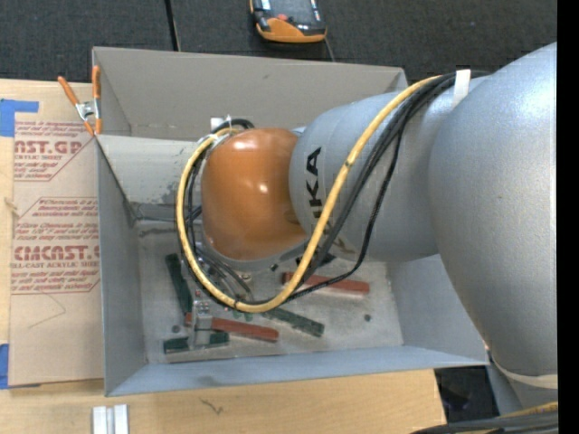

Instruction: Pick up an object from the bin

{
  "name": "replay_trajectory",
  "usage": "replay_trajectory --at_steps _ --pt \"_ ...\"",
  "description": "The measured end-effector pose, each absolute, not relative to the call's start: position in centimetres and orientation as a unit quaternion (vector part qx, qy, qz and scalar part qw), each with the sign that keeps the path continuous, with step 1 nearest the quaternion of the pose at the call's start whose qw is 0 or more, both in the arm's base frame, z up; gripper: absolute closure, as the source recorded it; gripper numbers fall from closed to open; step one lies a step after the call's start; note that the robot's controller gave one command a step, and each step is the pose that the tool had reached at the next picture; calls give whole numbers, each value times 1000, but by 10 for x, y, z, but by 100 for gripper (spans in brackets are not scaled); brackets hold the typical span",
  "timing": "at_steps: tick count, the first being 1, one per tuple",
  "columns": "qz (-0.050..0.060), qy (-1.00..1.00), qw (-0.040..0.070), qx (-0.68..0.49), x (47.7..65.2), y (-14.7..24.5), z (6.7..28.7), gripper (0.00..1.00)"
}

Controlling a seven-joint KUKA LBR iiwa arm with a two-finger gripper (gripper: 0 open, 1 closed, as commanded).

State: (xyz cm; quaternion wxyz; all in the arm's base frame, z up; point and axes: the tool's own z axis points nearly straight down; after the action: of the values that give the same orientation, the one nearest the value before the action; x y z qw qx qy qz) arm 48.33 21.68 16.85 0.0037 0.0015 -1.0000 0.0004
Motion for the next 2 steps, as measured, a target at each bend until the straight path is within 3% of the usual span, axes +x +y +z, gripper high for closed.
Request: replay_trajectory --at_steps 1,2 --pt "0 -1000 0 0 486 216 173 0" --pt "-1 -1000 -2 -5 490 156 92 0"
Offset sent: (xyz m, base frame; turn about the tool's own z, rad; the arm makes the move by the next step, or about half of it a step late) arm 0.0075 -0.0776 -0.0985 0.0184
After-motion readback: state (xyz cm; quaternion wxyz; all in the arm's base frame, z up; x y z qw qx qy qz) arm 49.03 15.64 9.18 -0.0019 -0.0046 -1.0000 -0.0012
